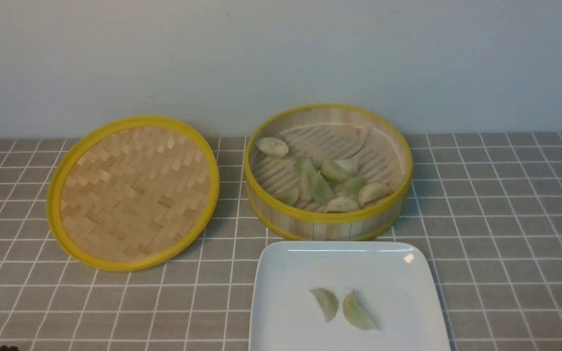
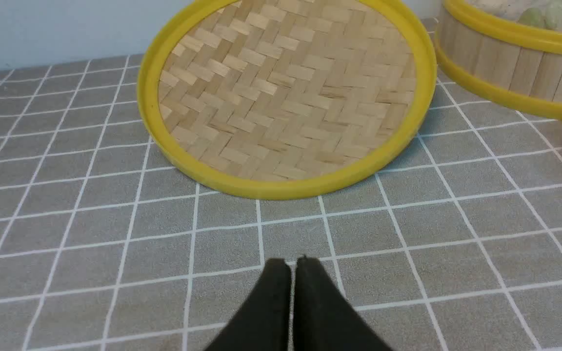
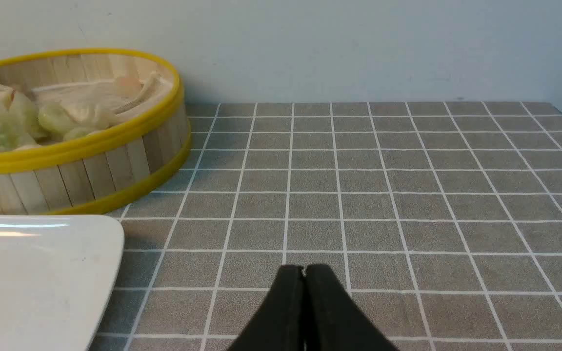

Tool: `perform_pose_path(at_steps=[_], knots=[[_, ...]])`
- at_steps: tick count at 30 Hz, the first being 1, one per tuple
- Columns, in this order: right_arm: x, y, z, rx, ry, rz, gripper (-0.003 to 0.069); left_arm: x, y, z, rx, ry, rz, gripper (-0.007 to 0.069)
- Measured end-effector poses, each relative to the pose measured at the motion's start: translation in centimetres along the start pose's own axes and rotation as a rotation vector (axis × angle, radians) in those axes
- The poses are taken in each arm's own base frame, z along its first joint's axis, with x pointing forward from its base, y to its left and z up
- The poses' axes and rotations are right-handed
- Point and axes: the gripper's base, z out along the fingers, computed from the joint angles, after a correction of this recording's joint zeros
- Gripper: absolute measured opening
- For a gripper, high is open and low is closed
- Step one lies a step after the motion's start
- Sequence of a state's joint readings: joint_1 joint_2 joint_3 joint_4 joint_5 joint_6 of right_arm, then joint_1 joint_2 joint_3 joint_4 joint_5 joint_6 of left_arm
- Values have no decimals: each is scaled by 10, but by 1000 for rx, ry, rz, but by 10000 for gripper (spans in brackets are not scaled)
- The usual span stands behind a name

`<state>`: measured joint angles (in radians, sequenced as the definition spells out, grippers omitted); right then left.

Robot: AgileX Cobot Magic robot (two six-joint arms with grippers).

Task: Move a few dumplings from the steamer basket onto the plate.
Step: Use the left arm to grab a dumpling from the steamer

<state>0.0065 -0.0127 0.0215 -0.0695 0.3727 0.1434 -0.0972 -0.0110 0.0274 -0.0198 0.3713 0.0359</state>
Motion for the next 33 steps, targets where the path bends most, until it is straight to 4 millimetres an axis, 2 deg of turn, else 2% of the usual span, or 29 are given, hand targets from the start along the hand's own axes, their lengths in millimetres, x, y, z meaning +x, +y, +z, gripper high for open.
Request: perform_pose_path(at_steps=[29,31,32,33], knots=[[0,0,0,0,0,0,-13,0,0,0,1,-5,-5,-5],[0,0,0,0,0,0,-13,-4,-1,0,14,-48,-58,-5],[0,0,0,0,0,0,-13,-13,-2,-1,36,-148,-176,-5],[0,0,0,0,0,0,-13,-16,-2,-1,43,-183,-221,-5]])
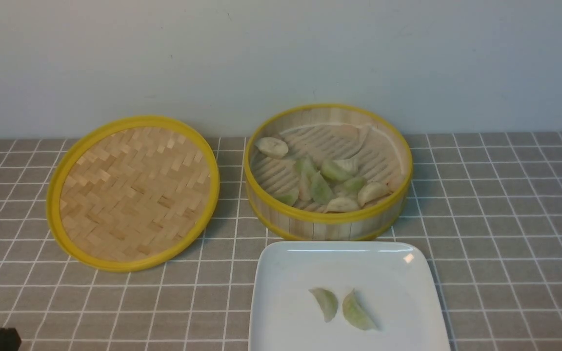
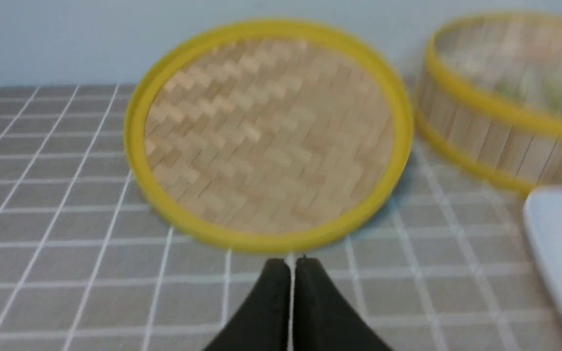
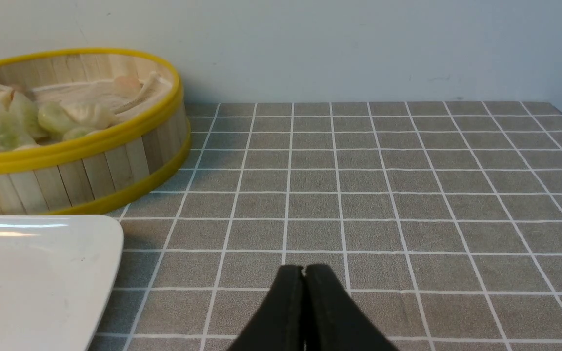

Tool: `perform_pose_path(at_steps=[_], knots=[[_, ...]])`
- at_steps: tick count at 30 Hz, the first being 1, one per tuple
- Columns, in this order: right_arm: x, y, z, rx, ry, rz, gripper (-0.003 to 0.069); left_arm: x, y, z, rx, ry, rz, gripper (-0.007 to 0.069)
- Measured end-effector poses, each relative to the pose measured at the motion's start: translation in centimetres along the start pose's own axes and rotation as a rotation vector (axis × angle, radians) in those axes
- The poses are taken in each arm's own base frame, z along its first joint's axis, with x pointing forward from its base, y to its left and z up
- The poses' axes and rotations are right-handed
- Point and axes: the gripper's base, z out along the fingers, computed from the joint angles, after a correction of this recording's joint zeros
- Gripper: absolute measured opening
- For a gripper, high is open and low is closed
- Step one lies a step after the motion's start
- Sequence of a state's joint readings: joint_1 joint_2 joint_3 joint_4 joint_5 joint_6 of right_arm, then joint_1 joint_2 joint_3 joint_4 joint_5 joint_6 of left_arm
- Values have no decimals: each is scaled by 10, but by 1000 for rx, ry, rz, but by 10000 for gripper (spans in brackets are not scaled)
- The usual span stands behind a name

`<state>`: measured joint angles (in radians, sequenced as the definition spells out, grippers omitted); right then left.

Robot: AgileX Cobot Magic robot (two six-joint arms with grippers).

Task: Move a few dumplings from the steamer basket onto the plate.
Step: Use the left arm to grab a dumpling from the steamer

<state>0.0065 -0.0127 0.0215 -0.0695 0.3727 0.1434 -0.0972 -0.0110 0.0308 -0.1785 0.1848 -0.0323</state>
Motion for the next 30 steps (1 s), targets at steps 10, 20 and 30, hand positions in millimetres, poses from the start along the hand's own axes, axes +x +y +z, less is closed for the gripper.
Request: perform_pose_path(at_steps=[10,20,30], knots=[[0,0,0,1,0,0,-13,-87,-8,-18,86,-510,-374,-5],[0,0,0,5,0,1,-13,-182,-51,64,46,353,-175,-5],[0,0,0,5,0,1,-13,-174,-73,207,183,838,39,-5]])
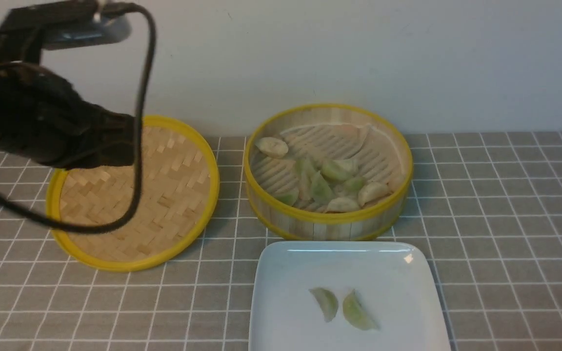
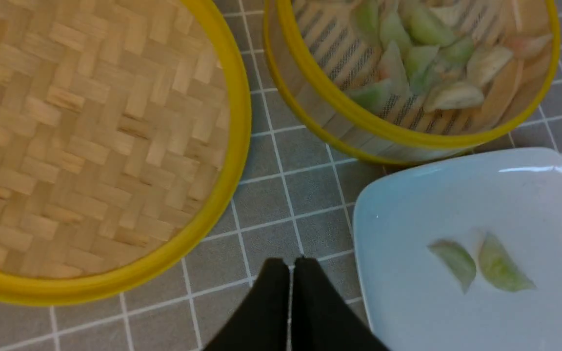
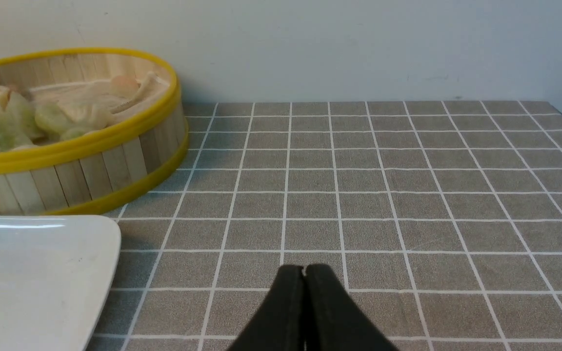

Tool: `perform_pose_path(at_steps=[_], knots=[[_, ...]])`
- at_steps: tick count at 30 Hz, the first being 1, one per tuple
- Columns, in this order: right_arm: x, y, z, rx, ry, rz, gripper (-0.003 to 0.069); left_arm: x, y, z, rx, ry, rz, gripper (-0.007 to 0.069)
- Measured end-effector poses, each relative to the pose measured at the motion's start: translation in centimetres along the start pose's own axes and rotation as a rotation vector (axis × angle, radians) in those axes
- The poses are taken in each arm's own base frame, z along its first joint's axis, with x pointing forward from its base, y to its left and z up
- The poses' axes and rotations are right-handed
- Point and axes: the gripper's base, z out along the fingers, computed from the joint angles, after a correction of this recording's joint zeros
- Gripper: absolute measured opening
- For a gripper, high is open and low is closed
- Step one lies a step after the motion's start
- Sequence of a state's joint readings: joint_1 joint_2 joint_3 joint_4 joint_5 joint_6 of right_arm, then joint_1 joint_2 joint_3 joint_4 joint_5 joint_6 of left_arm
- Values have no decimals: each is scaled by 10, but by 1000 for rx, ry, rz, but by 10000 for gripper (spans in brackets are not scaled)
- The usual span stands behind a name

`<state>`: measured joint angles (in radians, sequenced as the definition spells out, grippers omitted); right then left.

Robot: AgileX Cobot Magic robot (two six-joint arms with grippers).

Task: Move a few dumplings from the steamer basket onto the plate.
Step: Use the left arm to grab a dumpling from the steamer

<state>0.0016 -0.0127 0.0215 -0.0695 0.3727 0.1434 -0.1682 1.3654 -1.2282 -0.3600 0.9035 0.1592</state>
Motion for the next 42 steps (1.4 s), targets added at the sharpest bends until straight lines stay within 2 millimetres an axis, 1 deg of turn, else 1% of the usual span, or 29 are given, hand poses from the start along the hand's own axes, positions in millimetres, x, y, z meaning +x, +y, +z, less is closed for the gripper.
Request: perform_pose_path(at_steps=[2,3,4,5,6,7,8,13,17,20,21,22,25,27,28,31,32,36,39,42], knots=[[0,0,0,0,0,0,-13,-12,-7,26,24,67,31,-5],[0,0,0,0,0,0,-13,-21,-13,38,36,93,62,-5],[0,0,0,0,0,0,-13,-26,-19,54,46,136,91,-5],[0,0,0,0,0,0,-13,-28,-21,53,49,131,99,-5],[0,0,0,0,0,0,-13,-35,-26,67,56,162,134,-5],[0,0,0,0,0,0,-13,-39,-34,87,62,211,179,-5],[0,0,0,0,0,0,-13,-44,-38,93,65,216,207,-5],[0,0,0,0,0,0,-13,-57,-63,152,77,318,346,-5],[0,0,0,0,0,0,-13,-61,-72,187,90,370,394,-4],[0,0,0,0,0,0,-13,-64,-74,203,89,374,413,2],[0,0,0,0,0,0,-13,-65,-74,210,88,368,428,21],[0,0,0,0,0,0,-13,-65,-74,210,87,366,431,21],[0,0,0,0,0,0,-13,-66,-73,226,80,321,473,97],[0,0,0,0,0,0,-13,-66,-72,239,77,286,491,178],[0,0,0,0,0,0,-13,-66,-72,241,77,283,491,185],[0,0,0,0,0,0,-13,-62,-69,254,75,285,501,291],[0,0,0,0,0,0,-13,-58,-68,260,75,296,500,340],[0,0,0,0,0,0,-13,-52,-65,271,76,320,497,435],[0,0,0,0,0,0,-13,-48,-63,277,75,337,494,455],[0,0,0,0,0,0,-13,-45,-61,282,77,361,494,443]])
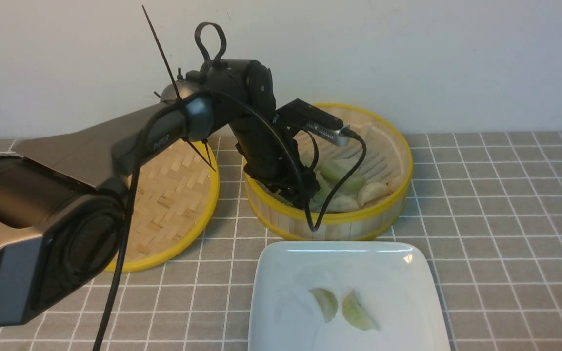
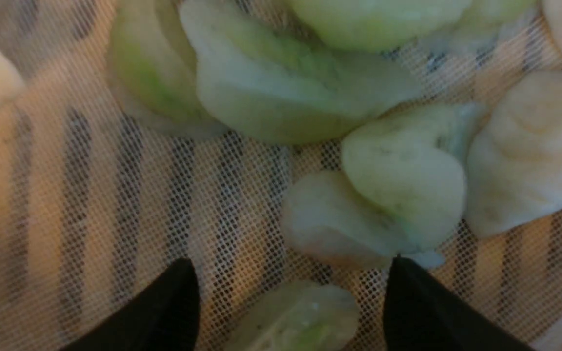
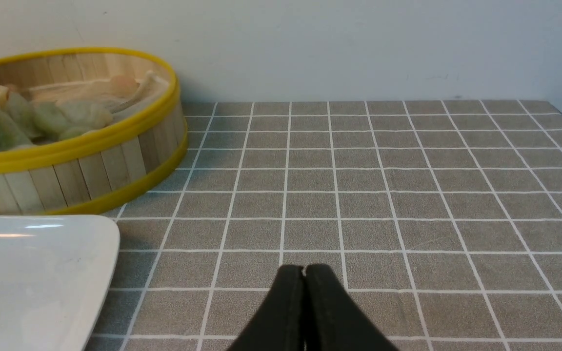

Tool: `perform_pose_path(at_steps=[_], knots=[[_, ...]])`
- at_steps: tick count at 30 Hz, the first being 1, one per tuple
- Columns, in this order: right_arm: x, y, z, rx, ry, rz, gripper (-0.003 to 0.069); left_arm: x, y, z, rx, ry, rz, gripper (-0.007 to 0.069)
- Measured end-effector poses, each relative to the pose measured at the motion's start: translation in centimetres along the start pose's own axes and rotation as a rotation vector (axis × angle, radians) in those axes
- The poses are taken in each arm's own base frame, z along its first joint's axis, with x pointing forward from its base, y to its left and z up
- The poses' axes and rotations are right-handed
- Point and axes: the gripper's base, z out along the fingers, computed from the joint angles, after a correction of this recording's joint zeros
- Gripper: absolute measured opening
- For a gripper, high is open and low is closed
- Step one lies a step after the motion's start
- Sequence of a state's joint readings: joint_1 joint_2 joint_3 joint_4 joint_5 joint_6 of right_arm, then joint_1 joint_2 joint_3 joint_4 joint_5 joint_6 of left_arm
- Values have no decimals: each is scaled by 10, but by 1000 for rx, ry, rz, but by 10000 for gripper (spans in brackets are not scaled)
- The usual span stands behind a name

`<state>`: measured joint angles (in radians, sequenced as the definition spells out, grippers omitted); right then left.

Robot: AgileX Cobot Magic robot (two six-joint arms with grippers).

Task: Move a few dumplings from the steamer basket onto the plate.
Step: Use the left arm to grab a dumpling from the steamer, then use the left arm to put the dumpling into the plate

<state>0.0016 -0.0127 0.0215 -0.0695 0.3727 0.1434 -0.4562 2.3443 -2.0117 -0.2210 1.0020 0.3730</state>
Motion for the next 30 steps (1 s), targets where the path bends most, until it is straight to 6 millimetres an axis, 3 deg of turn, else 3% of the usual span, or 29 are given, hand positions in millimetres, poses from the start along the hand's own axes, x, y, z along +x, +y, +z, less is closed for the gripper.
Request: perform_pose_path(at_steps=[5,7,11,20,24,27,30], knots=[[0,0,0,0,0,0,-13,2,-1,1,9,23,1,329],[0,0,0,0,0,0,-13,1,-1,-1,12,28,2,227],[0,0,0,0,0,0,-13,-5,-3,-17,15,28,-4,225],[0,0,0,0,0,0,-13,-30,-22,-143,-19,-169,1,227],[0,0,0,0,0,0,-13,-15,-36,-177,-8,-189,-50,227],[0,0,0,0,0,0,-13,13,-54,-172,23,-91,-63,226],[0,0,0,0,0,0,-13,40,-77,-152,81,31,-53,226]])
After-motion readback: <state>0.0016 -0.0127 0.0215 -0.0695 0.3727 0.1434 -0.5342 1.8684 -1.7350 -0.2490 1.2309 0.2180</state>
